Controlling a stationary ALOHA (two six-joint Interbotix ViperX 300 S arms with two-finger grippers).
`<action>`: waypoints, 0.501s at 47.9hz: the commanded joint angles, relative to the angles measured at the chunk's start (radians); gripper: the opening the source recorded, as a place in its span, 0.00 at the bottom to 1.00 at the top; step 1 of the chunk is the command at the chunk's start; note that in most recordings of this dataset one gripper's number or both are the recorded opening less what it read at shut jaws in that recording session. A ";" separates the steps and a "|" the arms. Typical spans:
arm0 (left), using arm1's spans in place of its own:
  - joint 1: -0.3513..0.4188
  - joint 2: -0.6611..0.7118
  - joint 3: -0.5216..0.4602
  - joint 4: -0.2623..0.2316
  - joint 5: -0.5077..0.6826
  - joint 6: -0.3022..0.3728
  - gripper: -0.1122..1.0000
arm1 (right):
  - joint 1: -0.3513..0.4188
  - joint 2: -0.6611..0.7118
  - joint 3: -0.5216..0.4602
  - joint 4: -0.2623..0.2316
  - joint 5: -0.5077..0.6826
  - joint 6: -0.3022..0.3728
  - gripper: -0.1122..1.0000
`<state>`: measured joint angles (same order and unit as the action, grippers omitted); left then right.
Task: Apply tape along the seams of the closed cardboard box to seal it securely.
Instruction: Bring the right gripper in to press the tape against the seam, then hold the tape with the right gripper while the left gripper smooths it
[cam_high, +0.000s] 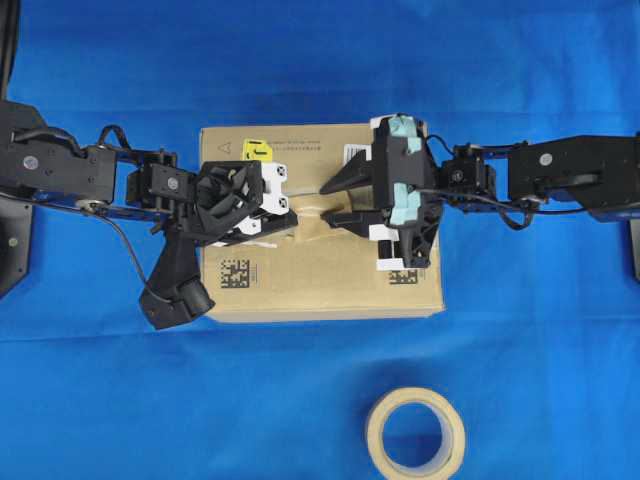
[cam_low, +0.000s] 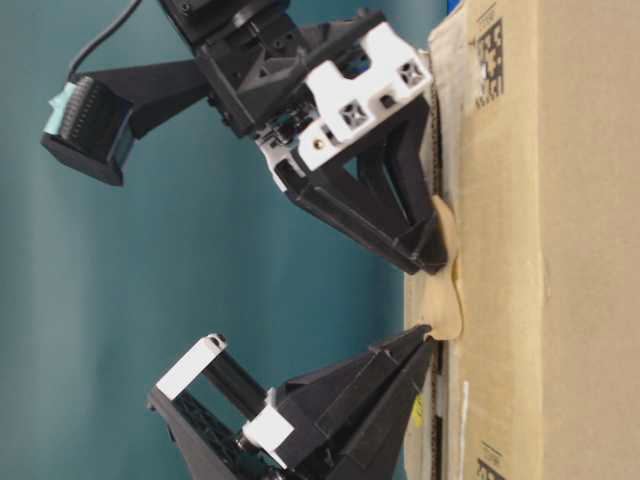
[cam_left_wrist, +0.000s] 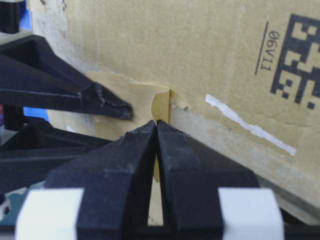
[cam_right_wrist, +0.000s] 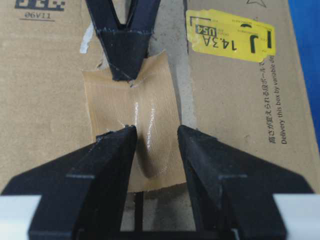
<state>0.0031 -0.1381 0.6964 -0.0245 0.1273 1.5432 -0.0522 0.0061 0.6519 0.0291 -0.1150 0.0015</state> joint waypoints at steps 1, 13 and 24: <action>-0.002 -0.011 -0.017 0.000 -0.003 -0.002 0.11 | -0.003 -0.005 -0.017 0.005 0.008 0.003 0.54; -0.002 -0.012 -0.020 0.002 -0.003 -0.012 0.33 | 0.002 -0.006 -0.002 0.015 0.012 0.006 0.54; 0.003 -0.018 -0.025 0.002 0.003 -0.020 0.69 | 0.005 -0.005 0.005 0.018 0.012 0.006 0.54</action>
<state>0.0046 -0.1381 0.6949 -0.0245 0.1273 1.5263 -0.0491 0.0107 0.6611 0.0460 -0.1058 0.0077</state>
